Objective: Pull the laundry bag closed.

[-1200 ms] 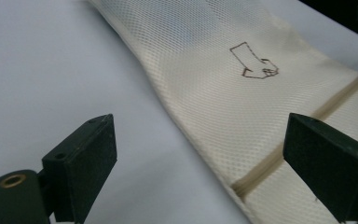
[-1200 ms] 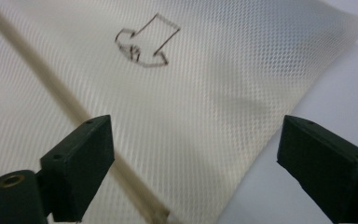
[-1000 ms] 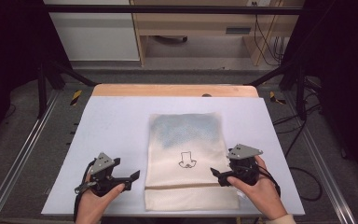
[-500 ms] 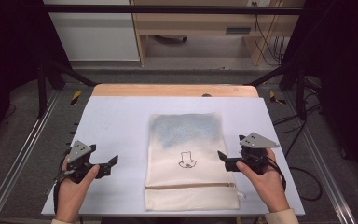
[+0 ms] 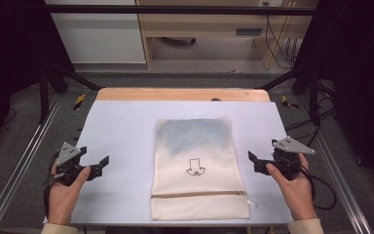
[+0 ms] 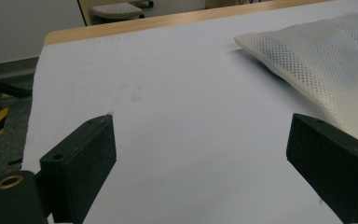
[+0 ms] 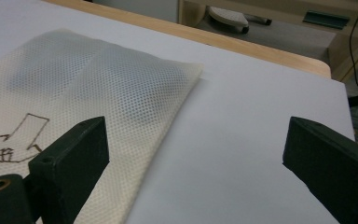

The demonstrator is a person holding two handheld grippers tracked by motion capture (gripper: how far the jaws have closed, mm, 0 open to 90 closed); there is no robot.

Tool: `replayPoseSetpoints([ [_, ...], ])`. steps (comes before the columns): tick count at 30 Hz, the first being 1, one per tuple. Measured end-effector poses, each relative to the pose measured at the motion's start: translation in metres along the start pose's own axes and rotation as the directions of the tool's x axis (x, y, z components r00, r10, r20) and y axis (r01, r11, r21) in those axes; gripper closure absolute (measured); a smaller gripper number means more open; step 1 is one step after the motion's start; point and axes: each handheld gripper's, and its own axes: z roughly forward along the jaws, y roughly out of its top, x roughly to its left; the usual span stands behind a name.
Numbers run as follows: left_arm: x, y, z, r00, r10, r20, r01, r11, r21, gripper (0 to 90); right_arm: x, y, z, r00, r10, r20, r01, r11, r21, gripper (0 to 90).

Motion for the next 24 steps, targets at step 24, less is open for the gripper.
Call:
replayPoseSetpoints([
  [24,0.031,-0.029,0.015,0.9972,0.053,-0.053,-0.051,0.9979,0.041,5.6,-0.042,-0.053,0.007,0.9926,0.087,0.086,-0.092,0.9942,0.056,8.6],
])
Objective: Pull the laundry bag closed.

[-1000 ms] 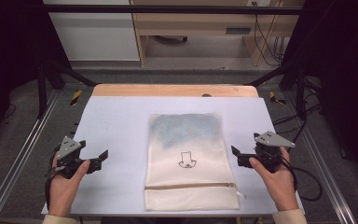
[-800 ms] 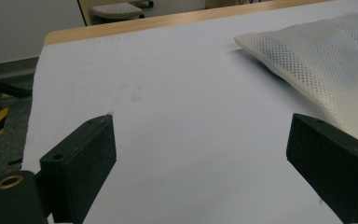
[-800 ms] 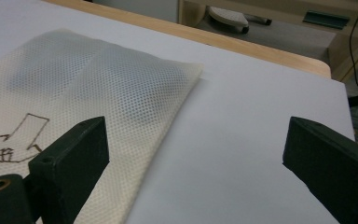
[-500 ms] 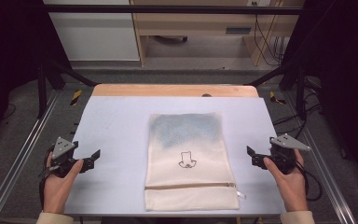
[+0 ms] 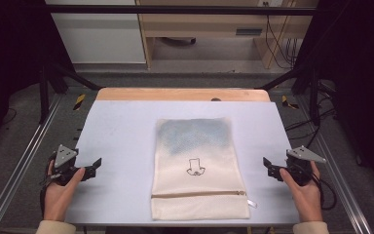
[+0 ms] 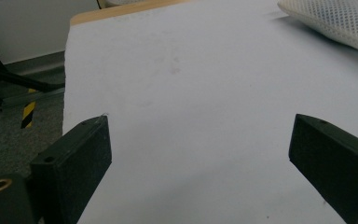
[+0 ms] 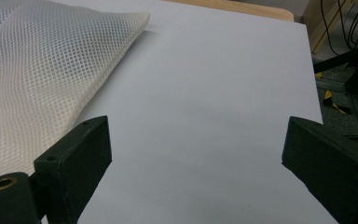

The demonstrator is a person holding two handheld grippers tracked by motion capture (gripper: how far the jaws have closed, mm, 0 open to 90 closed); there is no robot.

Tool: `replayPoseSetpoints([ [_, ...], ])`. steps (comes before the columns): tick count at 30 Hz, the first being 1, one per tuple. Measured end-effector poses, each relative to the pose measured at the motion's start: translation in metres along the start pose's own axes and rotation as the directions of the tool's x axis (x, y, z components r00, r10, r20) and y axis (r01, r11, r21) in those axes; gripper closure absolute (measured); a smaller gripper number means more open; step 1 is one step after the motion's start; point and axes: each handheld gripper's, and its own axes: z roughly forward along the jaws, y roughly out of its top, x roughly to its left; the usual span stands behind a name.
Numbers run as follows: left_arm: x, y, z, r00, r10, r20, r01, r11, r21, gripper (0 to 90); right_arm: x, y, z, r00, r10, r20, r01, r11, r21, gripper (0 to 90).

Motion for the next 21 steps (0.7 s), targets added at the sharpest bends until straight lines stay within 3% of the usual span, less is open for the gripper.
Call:
replayPoseSetpoints([
  [5,-0.001,-0.003,0.003,0.9996,0.028,0.008,-0.028,0.9996,0.007,5.3,0.004,-0.006,0.004,0.9997,-0.023,-0.001,0.023,0.9997,0.001,8.8],
  [6,-0.002,-0.004,0.005,0.999,0.037,0.025,-0.038,0.9992,0.011,5.3,0.005,-0.008,0.005,0.9995,-0.03,0.004,0.03,0.9995,-0.006,8.8],
  [7,-0.002,-0.004,0.005,0.999,0.037,0.025,-0.038,0.9992,0.011,5.3,0.007,-0.009,0.005,0.9995,-0.03,0.004,0.03,0.9994,-0.015,9.0],
  [8,-0.003,-0.006,0.006,0.9989,0.011,0.045,-0.011,0.9999,0.001,5.3,0.008,-0.011,0.006,0.9994,-0.035,0.002,0.035,0.9991,-0.025,9.3],
  [12,-0.005,-0.006,0.005,0.9983,0.047,0.035,-0.047,0.9989,0.005,5.3,0.014,-0.017,0.01,0.998,-0.063,-0.008,0.063,0.9974,-0.037,9.7],
  [21,-0.004,-0.006,0.003,0.9985,0.036,0.04,-0.036,0.9993,-0.01,5.3,0.019,-0.021,0.014,0.997,-0.077,-0.01,0.077,0.9964,-0.036,9.6],
])
